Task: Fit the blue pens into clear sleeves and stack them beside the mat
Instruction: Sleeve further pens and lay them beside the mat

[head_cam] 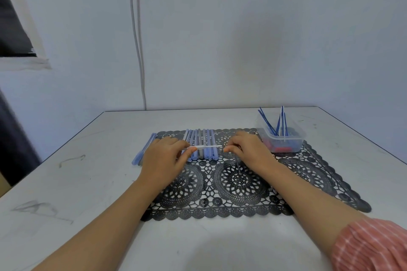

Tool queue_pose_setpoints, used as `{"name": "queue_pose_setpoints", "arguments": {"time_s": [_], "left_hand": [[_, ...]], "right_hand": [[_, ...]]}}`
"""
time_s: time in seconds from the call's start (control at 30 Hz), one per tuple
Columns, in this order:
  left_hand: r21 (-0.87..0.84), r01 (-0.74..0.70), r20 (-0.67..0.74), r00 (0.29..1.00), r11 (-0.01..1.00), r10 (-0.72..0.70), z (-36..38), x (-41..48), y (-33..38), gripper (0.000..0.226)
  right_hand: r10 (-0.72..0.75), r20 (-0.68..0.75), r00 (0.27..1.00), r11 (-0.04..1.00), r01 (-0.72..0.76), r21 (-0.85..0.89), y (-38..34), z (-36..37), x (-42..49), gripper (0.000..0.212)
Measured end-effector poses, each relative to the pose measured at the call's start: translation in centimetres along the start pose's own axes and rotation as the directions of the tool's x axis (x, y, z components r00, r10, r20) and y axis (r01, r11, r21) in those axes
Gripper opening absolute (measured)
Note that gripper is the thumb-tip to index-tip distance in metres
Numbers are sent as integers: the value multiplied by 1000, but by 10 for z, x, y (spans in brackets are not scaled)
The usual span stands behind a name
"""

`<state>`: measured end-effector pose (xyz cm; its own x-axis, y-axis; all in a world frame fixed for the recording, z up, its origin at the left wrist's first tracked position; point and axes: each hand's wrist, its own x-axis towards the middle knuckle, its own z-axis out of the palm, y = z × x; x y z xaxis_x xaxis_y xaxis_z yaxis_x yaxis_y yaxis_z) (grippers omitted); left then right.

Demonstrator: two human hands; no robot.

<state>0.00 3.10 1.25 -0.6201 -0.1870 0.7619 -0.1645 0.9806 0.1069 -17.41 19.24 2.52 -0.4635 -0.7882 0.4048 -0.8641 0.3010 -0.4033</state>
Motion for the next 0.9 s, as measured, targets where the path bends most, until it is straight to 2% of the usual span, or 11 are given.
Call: {"name": "queue_pose_setpoints", "arguments": {"time_s": [0.3, 0.43, 0.53, 0.7, 0.9], "left_hand": [[5, 2, -7, 1000, 1000, -2, 0, 0, 0, 41], [5, 6, -4, 1000, 1000, -6, 0, 0, 0, 40], [-1, 6, -7, 1000, 1000, -6, 0, 0, 1, 40], [-1, 4, -7, 1000, 1000, -4, 0, 0, 1, 41], [-3, 11, 6, 1000, 1000, -11, 0, 0, 1, 43]], "right_hand": [[37, 55, 998, 989, -44, 140, -10, 0, -3, 13], [7, 107, 994, 996, -17, 90, -12, 1, -3, 24], [-13, 122, 992, 999, 8, 43, -11, 2, -3, 18], [-20, 65, 998, 1000, 19, 18, -11, 3, -3, 14], [23, 110, 994, 999, -27, 32, -9, 5, -3, 12]]}}
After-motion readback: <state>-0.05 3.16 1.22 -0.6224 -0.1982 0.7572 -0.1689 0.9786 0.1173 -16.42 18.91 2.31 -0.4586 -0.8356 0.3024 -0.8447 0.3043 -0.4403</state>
